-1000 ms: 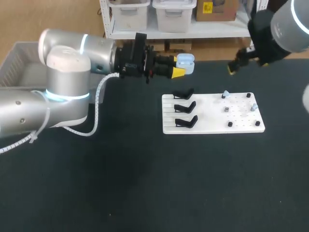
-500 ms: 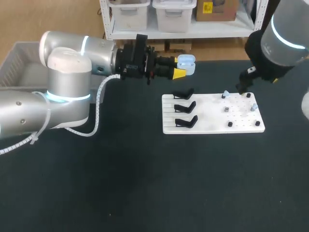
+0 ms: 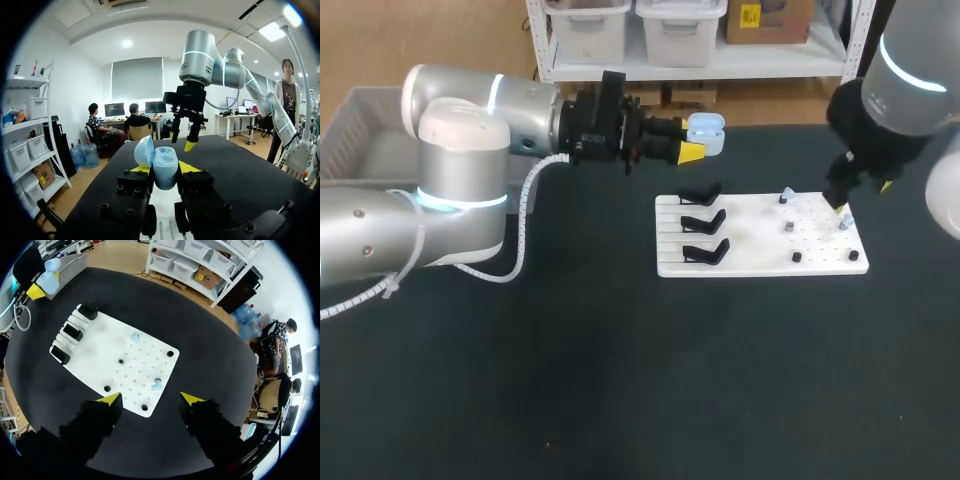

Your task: Pick up each earbud case from the left stands, insert the matching earbuds, close the lid, and place the case in the box.

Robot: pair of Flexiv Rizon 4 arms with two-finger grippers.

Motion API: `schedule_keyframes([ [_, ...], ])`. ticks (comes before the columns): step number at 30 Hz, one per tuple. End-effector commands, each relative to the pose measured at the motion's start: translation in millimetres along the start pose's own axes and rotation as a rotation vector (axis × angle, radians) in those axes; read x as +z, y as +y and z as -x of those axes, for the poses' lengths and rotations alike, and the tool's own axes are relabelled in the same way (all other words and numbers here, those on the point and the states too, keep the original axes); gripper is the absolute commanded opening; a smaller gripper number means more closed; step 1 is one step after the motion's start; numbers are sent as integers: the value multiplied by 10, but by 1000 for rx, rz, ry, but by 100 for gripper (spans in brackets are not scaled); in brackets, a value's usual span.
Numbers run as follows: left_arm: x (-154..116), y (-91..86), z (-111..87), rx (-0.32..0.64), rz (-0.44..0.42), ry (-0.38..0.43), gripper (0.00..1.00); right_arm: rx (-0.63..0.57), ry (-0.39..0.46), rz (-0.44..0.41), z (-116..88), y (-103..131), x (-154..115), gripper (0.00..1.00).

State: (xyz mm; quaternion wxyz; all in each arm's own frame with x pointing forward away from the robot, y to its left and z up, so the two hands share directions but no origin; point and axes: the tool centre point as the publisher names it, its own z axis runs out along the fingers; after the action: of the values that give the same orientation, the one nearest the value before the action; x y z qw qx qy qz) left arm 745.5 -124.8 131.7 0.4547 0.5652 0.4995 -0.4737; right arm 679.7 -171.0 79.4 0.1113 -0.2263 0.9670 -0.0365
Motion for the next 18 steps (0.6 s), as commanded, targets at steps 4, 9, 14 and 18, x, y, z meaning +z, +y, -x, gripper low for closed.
schedule_keyframes([
  [4, -1, -17, -6, 3, 5, -3, 0, -6, 55, 16, -28, 43, 151, 61],
  [9, -1, -17, -6, 3, 5, -3, 0, -7, 81, 27, -93, 74, 247, 54],
  [14, -1, -17, -6, 3, 5, -3, 0, -15, 87, 22, -98, 65, 308, 48],
  [18, -1, -17, -6, 3, 5, -3, 0, -26, 90, 17, -86, 66, 345, 46],
])
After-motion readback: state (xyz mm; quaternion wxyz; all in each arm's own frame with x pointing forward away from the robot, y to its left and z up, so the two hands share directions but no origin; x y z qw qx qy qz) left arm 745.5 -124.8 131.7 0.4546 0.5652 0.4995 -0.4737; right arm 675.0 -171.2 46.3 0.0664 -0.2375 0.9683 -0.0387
